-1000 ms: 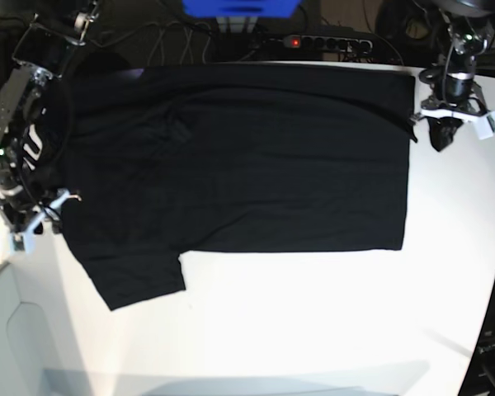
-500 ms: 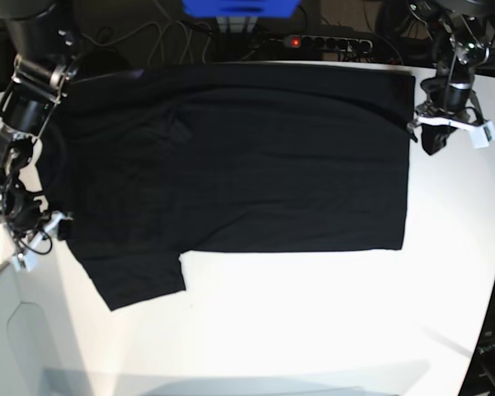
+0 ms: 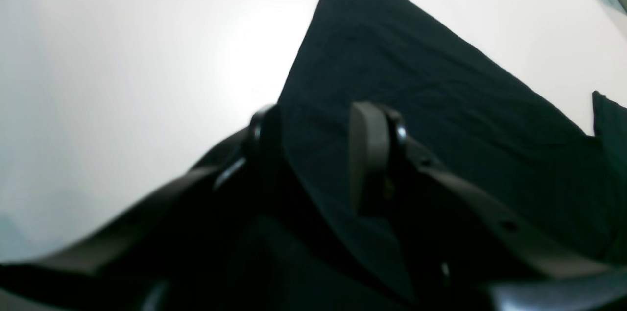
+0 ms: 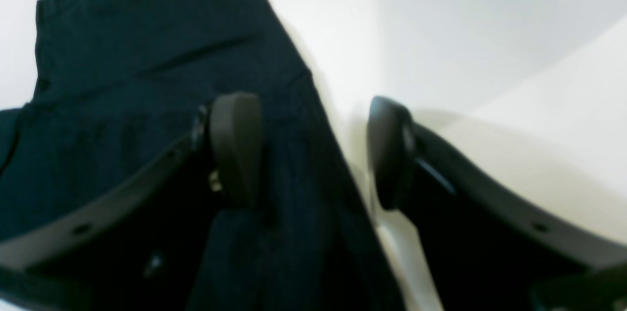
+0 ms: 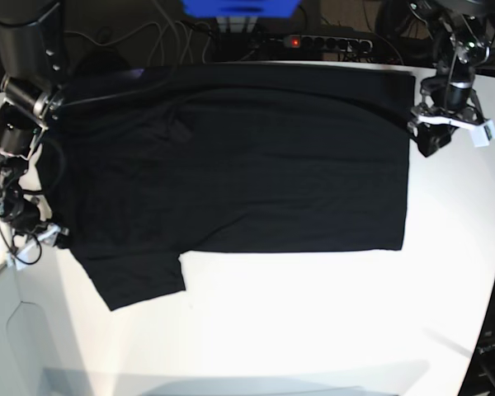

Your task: Fold the T-shirt properly

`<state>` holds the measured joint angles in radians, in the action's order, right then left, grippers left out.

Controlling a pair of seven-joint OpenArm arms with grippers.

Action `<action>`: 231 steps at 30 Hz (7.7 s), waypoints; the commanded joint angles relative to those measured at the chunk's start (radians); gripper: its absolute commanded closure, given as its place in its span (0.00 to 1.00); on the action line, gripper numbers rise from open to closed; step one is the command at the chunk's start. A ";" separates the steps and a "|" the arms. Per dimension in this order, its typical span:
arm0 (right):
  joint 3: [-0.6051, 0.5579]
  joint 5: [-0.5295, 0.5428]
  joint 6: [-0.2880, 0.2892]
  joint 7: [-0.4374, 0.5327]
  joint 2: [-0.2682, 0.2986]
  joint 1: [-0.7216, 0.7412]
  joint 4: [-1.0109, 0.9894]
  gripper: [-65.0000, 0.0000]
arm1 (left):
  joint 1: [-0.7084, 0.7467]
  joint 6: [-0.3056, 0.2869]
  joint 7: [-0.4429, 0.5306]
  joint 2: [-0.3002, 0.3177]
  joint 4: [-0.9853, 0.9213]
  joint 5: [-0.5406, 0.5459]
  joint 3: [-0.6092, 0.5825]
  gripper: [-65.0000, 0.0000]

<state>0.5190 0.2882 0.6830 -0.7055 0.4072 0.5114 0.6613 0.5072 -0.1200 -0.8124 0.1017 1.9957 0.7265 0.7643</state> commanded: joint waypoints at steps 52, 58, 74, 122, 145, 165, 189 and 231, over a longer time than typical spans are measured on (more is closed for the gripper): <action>-0.129 0.013 0.015 -0.073 -0.029 -0.038 -0.019 0.95 | -0.045 -0.007 0.015 0.005 0.017 0.015 0.002 0.65; -0.129 0.013 0.015 -0.075 -0.029 -0.038 -0.019 1.00 | -0.088 -0.007 0.015 0.008 0.018 0.015 0.007 0.64; -0.129 0.012 0.015 -0.075 -0.032 -0.038 -0.019 1.00 | -0.542 -0.008 -0.213 0.080 -0.306 0.015 0.010 0.37; -0.129 0.012 0.015 -0.075 -0.034 -0.035 -0.018 1.00 | -0.878 -0.005 -0.042 0.138 -1.281 -0.020 -0.121 0.41; -0.129 0.012 0.015 -0.075 -0.034 -0.036 -0.018 1.00 | -0.875 -0.007 -0.040 0.154 -1.281 -0.017 -0.165 0.80; -0.127 0.012 0.015 -0.073 -0.034 0.048 -0.018 1.00 | -0.951 -0.004 0.090 0.209 -1.280 -0.020 -0.168 1.00; -0.124 0.013 0.015 -0.075 -0.026 0.146 -0.016 1.00 | -0.958 -0.005 0.040 0.214 -1.084 -0.009 -0.170 1.00; -0.061 0.015 0.015 -0.317 -0.110 -0.333 0.871 1.00 | -0.499 -0.007 0.035 0.201 -0.507 -0.012 -0.138 1.00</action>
<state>0.4519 0.2951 0.6907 -1.0389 0.2798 0.1570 1.5112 0.0212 -0.1265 -0.8001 0.2825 1.4700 0.7040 0.6220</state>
